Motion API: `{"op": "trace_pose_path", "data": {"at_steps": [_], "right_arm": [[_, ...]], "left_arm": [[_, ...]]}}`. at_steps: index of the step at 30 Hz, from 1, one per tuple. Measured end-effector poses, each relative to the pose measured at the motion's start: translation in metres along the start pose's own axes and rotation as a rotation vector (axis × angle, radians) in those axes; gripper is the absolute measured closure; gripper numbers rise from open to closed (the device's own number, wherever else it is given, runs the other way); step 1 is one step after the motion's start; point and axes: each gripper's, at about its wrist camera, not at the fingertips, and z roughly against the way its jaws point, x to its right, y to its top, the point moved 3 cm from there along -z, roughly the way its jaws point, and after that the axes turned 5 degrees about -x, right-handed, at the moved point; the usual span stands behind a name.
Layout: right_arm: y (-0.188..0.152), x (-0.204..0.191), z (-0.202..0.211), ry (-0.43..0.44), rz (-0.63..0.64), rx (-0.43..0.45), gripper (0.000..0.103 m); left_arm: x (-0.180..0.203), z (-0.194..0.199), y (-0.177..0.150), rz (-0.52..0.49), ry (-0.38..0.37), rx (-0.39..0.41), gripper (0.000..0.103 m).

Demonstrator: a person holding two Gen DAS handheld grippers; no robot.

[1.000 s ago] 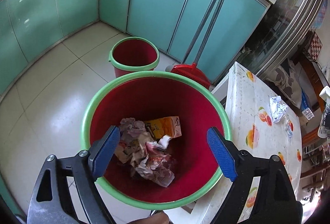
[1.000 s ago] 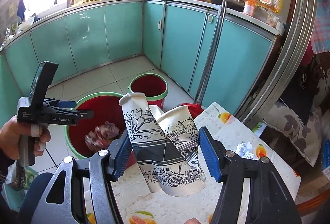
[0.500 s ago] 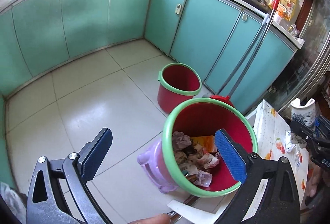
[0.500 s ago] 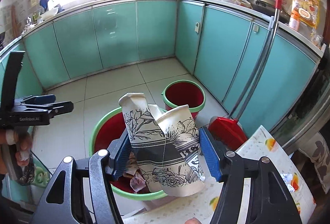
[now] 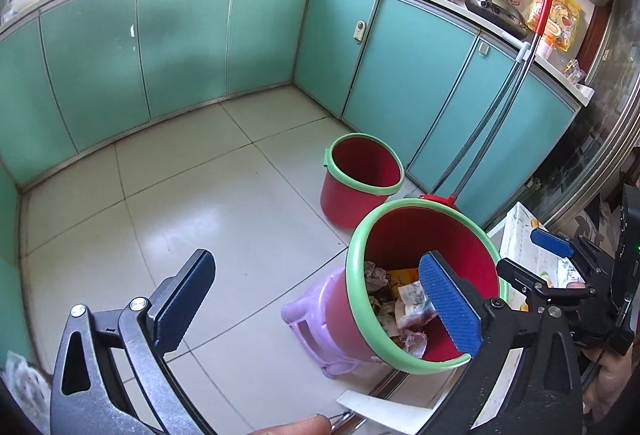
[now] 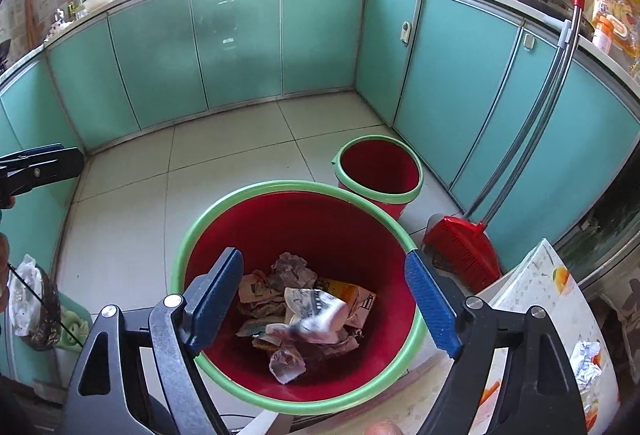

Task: Collect trash
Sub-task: 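Return the left gripper to the table and grasp the crumpled white foil paper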

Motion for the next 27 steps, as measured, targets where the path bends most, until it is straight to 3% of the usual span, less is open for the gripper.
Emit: {"op": "trace_pose_path", "data": {"at_steps": [5,9,18,27], "right_arm": [[-0.017,0.018,0.031,-0.046,-0.014,0.030,0.020],[-0.040,0.050,0.071,-0.098,-0.085,0.069,0.020],[-0.133,0.151,0.165,-0.275,-0.308,0.112,0.019],[-0.241,0.256,0.233,-0.416,-0.523,0.083,0.018]], "left_arm": [[0.022,0.001,-0.001,-0.049,-0.021,-0.002,0.001],[0.061,0.002,0.000,-0.136,-0.045,-0.001,0.001],[0.195,0.007,-0.008,-0.369,-0.185,-0.018,0.000],[0.332,-0.003,-0.045,-0.562,-0.315,-0.081,0.000]]}}
